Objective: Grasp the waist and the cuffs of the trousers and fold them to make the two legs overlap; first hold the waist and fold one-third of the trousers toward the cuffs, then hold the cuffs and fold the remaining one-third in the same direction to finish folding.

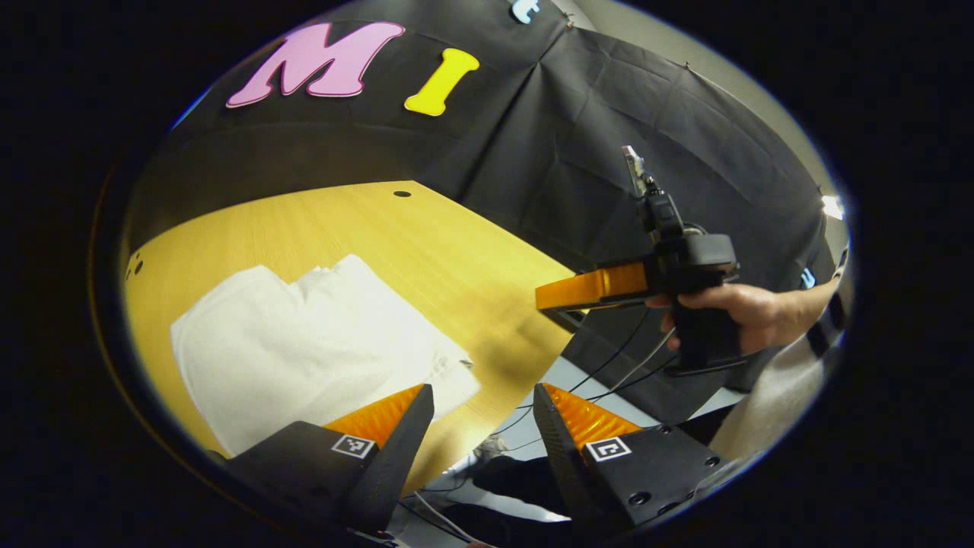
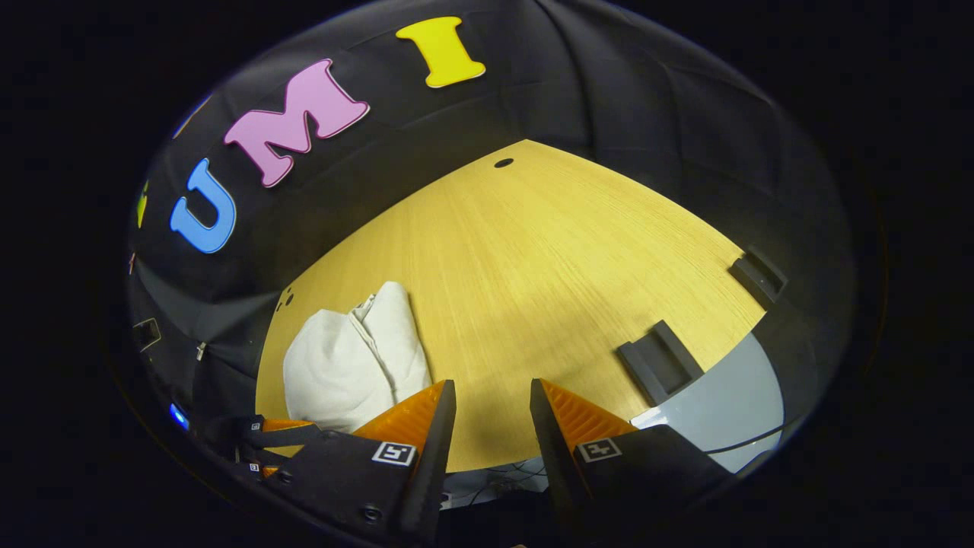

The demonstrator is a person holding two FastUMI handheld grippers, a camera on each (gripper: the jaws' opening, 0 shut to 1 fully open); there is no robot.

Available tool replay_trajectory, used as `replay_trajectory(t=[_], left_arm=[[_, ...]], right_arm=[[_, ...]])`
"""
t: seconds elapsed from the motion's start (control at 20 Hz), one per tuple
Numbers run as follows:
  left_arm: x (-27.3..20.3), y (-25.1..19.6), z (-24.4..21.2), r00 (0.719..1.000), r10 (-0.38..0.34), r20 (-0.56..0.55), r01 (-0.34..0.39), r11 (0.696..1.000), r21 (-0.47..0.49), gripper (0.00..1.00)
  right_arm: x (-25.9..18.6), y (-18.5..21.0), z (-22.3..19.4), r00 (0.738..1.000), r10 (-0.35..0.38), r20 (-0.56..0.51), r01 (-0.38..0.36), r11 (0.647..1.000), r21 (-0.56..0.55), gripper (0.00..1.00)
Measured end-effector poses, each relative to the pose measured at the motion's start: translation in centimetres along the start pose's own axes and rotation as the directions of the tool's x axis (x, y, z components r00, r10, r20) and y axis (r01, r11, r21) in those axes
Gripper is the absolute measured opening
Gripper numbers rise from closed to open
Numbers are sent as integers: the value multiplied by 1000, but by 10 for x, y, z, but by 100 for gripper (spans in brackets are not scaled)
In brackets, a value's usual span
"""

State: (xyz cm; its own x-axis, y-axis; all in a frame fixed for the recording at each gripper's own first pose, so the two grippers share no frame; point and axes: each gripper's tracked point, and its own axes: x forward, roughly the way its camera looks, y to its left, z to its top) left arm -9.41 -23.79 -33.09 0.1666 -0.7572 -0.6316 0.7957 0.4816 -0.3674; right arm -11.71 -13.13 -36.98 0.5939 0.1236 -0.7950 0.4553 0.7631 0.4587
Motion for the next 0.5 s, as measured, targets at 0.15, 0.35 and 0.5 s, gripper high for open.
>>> replay_trajectory(t=[0.15,0.35,0.5], left_arm=[[-22,13,20,997,14,80,-3,990,-143,86],[-67,53,39,977,114,180,-57,954,-295,87],[-101,96,46,952,208,226,-114,922,-369,86]], right_arm=[[-1,27,-1,999,50,12,-50,999,-19,62],[-4,66,-2,992,124,25,-123,992,-39,62],[-8,94,2,985,170,37,-168,985,-46,62]])
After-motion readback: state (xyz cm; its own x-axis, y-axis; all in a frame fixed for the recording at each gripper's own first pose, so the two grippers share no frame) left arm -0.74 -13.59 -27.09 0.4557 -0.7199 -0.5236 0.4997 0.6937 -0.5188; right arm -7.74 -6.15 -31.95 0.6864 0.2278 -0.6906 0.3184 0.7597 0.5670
